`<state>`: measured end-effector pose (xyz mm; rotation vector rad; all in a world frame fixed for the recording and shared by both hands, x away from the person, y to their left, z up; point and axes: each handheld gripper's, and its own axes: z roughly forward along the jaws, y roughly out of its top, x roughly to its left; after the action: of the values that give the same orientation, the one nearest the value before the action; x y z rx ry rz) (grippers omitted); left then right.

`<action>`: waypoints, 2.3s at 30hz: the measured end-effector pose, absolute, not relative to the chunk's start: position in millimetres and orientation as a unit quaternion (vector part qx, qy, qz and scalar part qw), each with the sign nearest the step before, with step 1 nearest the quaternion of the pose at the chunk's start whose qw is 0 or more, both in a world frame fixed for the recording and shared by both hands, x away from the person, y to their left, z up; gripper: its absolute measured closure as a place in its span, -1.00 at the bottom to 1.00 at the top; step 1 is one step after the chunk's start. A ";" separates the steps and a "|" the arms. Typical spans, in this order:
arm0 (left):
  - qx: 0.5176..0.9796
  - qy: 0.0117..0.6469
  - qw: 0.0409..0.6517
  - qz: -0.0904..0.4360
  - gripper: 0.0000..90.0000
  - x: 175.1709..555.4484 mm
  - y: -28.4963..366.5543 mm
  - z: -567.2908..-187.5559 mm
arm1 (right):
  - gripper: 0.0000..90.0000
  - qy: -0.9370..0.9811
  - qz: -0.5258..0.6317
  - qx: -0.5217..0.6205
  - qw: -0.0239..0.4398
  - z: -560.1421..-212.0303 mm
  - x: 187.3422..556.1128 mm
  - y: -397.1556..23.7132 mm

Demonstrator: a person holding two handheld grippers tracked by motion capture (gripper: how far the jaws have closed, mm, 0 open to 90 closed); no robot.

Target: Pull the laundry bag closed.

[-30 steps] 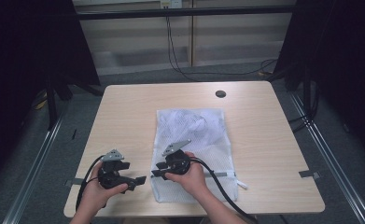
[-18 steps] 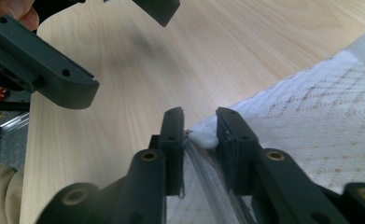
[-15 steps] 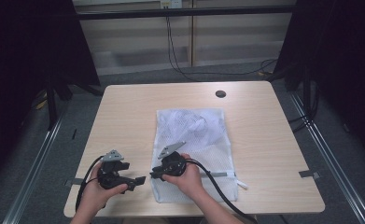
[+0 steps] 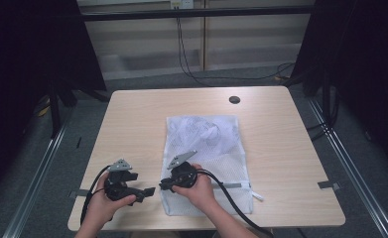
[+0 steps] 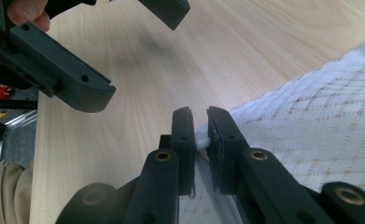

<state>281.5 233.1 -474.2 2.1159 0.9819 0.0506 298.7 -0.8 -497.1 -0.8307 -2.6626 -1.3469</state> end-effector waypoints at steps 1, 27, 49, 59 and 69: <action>0.833 0.387 0.394 0.020 -0.89 281.2 232.5 -474.6 | 0.81 -0.858 -0.436 -0.270 0.024 -496.1 298.2 -1.0; 0.805 0.395 0.436 -0.077 -0.96 282.1 212.1 -480.5 | 0.82 -0.812 -0.501 -0.297 0.030 -465.0 296.2 -21.0; 0.797 0.380 0.458 -0.100 -0.28 287.0 193.2 -488.4 | 0.82 -0.806 -0.510 -0.298 0.028 -458.3 295.1 -22.6; 0.789 0.373 0.477 -0.106 0.28 288.9 192.4 -487.7 | 0.82 -0.801 -0.517 -0.301 0.034 -457.5 295.6 -21.1; 0.783 0.383 0.472 -0.132 0.90 290.1 195.8 -483.0 | 0.82 -0.802 -0.520 -0.293 0.030 -454.1 295.3 -27.3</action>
<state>290.1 195.8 -483.0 1.9165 0.9381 -0.3231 295.3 -27.3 -454.1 -0.9021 -2.4722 -1.6030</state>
